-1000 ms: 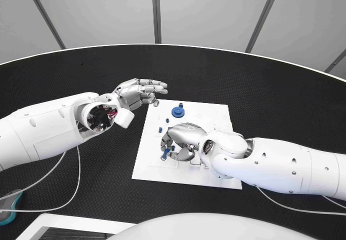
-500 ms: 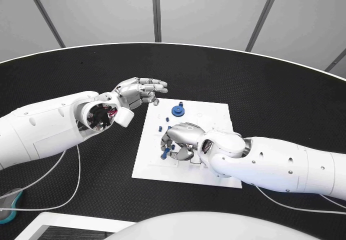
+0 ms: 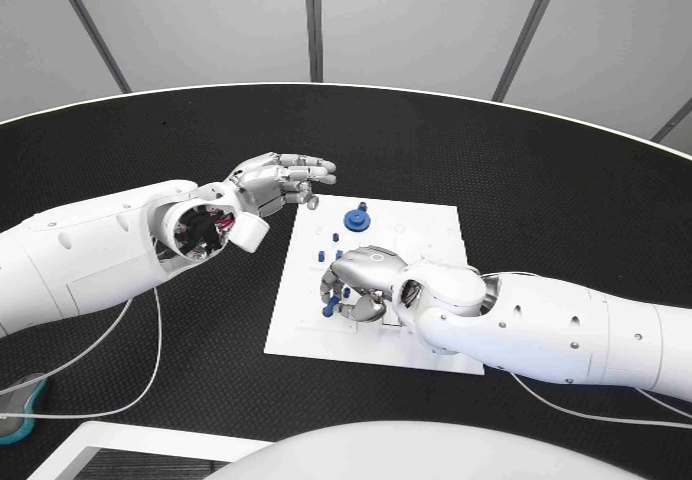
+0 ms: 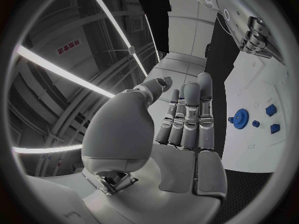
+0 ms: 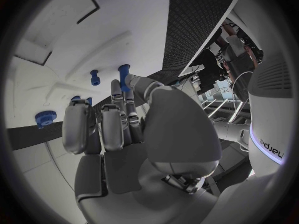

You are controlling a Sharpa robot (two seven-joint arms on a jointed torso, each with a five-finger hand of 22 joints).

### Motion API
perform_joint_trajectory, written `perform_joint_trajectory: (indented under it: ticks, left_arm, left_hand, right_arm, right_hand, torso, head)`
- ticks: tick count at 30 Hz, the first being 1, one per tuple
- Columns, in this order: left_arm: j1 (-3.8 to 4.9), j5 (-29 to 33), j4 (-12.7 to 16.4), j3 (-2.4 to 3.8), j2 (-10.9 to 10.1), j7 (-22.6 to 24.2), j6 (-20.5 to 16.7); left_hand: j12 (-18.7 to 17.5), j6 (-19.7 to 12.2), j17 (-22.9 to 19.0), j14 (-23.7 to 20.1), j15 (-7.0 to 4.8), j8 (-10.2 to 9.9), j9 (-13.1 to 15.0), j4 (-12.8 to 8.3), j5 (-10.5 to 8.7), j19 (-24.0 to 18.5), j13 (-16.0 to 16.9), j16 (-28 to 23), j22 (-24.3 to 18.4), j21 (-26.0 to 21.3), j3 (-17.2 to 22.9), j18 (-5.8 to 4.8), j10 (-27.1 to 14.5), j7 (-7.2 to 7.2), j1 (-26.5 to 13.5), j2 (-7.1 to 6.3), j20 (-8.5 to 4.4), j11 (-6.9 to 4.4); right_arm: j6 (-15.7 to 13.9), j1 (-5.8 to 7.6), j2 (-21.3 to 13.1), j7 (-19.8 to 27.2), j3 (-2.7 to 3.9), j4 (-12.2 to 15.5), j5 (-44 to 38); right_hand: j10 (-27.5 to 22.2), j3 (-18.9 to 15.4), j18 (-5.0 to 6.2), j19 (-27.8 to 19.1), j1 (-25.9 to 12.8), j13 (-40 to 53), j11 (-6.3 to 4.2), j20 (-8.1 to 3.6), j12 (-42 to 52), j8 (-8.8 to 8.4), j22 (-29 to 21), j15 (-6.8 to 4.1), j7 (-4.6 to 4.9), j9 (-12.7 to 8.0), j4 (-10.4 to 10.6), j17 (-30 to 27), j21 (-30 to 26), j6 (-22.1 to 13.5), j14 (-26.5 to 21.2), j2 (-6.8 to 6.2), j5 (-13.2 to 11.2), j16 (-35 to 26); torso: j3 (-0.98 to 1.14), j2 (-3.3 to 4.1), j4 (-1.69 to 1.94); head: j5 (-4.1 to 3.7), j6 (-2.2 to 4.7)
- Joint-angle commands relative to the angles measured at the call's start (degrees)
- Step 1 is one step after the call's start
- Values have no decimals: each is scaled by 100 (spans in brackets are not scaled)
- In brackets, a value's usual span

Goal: Assemble the parts on the task board

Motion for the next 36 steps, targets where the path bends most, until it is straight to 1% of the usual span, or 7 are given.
perform_joint_trajectory:
  ticks: [1, 13, 21, 22, 25, 30, 36]
  left_arm:
    - [0, 0, 5, 0, -3, 0, -3]
    - [0, 0, 19, 0, -12, 0, -12]
    - [0, 0, 18, 0, -16, -1, -16]
    - [0, 0, 18, 0, -17, -2, -16]
    - [0, 0, 16, 0, -17, -3, -17]
    - [0, 0, 14, 0, -19, -6, -17]
    - [0, 0, 9, 0, -30, -9, -19]
  left_hand:
    - [21, -39, -6, -41, 13, -29, 6, 1, 10, -5, 8, 26, -9, -17, -34, 87, -45, 18, 31, 19, 42, -3]
    - [23, -38, -7, -42, 13, -29, 8, 2, 11, -5, 9, 27, -9, -17, -33, 87, -46, 18, 33, 24, 42, -3]
    - [23, -38, -7, -42, 13, -29, 8, 2, 11, -5, 9, 27, -9, -17, -33, 87, -46, 18, 33, 24, 42, -3]
    - [23, -38, -7, -42, 13, -29, 8, 2, 11, -5, 9, 27, -9, -17, -33, 87, -46, 18, 33, 24, 42, -3]
    - [23, -38, -7, -42, 13, -29, 8, 2, 11, -5, 9, 27, -9, -17, -33, 87, -46, 18, 33, 24, 42, -3]
    - [23, -38, -7, -42, 13, -29, 8, 2, 11, -5, 9, 27, -9, -17, -33, 87, -46, 18, 33, 24, 42, -3]
    - [23, -38, -7, -42, 13, -29, 8, 2, 11, -5, 9, 27, -9, -17, -33, 87, -46, 18, 33, 24, 42, -3]
  right_arm:
    - [24, -5, 21, 9, -1, 0, -9]
    - [108, -10, 72, 40, -9, -3, -17]
    - [73, -10, 68, 43, -12, -24, -18]
    - [65, -10, 66, 49, -13, -22, -18]
    - [41, -10, 58, 58, -13, -11, -18]
    - [-13, -10, 3, 60, -13, 48, -18]
    - [-259, -9, -282, 37, -12, 368, -18]
  right_hand:
    - [48, 24, -42, -7, -14, -14, -10, -40, 8, 28, 12, -36, 44, 5, -3, 7, 0, 9, 295, 40, 31, 29]
    - [5, -50, -40, -13, -119, 2, 7, -24, -43, 24, 7, -18, 54, 40, 2, 5, -12, -21, 294, -29, 18, 30]
    - [-658, -92, -16, -82, -383, -127, 246, 123, -437, -352, -119, 176, 257, -95, 126, -10, -146, -594, 282, -237, -13, 30]
    - [-896, -99, 18, -150, -435, -184, 302, 166, -543, -473, -262, 222, 281, -149, 141, -46, -279, -780, 269, -328, -32, 8]
    - [-1179, -121, 105, -311, -456, -254, 327, 219, -572, -606, -612, 248, 273, -209, 136, -127, -610, -983, 223, -413, -52, -48]
    - [-1397, -175, 141, -371, -452, -312, 354, 242, -563, -677, -768, 272, 269, -244, 123, -195, -771, -1084, 183, -453, -62, -90]
    - [-1490, -250, 159, -399, -457, -340, 364, 254, -525, -714, -859, 282, 213, -263, 116, -212, -867, -1139, 166, -499, -73, -97]
  torso:
    - [-5, -1, 1]
    - [-1, -5, -3]
    - [5, -4, -5]
    - [6, -3, -5]
    - [7, -3, -5]
    - [8, -4, -1]
    - [12, -10, -13]
  head:
    - [7, -8]
    - [33, -17]
    - [35, -16]
    - [35, -18]
    - [32, -18]
    - [24, -23]
    - [15, -18]
